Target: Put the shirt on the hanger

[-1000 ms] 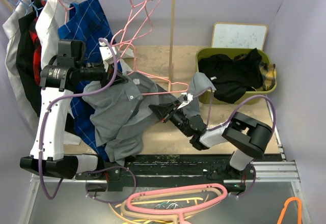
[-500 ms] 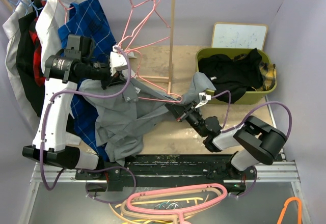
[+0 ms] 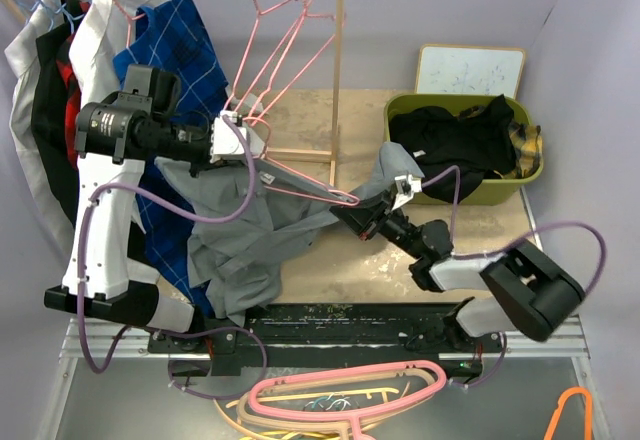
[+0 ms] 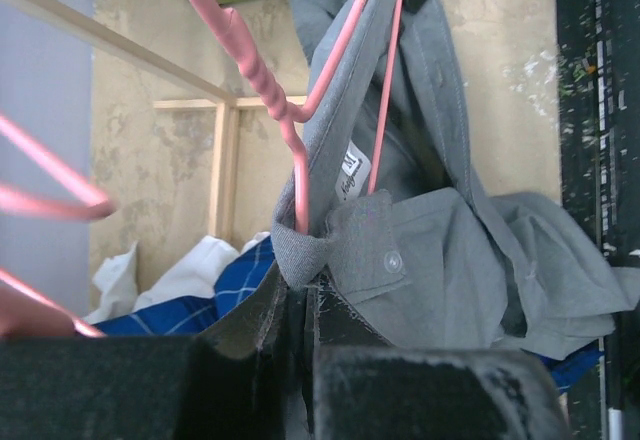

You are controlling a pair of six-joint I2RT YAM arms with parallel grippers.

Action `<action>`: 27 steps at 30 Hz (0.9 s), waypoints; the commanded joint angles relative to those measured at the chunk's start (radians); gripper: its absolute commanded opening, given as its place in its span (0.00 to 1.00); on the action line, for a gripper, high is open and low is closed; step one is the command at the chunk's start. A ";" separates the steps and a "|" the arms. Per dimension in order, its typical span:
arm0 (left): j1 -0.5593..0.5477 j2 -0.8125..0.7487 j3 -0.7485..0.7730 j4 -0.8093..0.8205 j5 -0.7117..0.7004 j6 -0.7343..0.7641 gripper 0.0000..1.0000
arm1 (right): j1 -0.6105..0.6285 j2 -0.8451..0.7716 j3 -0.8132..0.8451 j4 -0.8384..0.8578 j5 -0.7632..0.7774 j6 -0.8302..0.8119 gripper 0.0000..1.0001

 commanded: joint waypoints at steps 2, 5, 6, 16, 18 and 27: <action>0.030 -0.024 0.107 0.034 -0.156 0.158 0.00 | -0.053 -0.215 0.083 -0.483 -0.054 -0.345 0.00; 0.030 -0.019 0.141 0.022 -0.201 0.183 0.00 | -0.053 -0.333 0.126 -0.725 0.051 -0.502 0.00; 0.031 -0.019 0.152 0.021 -0.204 0.183 0.00 | -0.053 -0.366 0.122 -0.760 0.093 -0.524 0.00; 0.030 -0.022 0.084 0.020 -0.277 0.225 0.00 | -0.052 -0.445 0.259 -1.130 0.208 -0.610 0.00; 0.030 -0.028 0.058 0.020 -0.286 0.230 0.00 | -0.045 -0.480 0.270 -1.165 0.179 -0.619 0.00; 0.030 -0.051 -0.052 0.020 -0.229 0.208 0.00 | -0.042 -0.631 0.331 -1.435 0.316 -0.473 1.00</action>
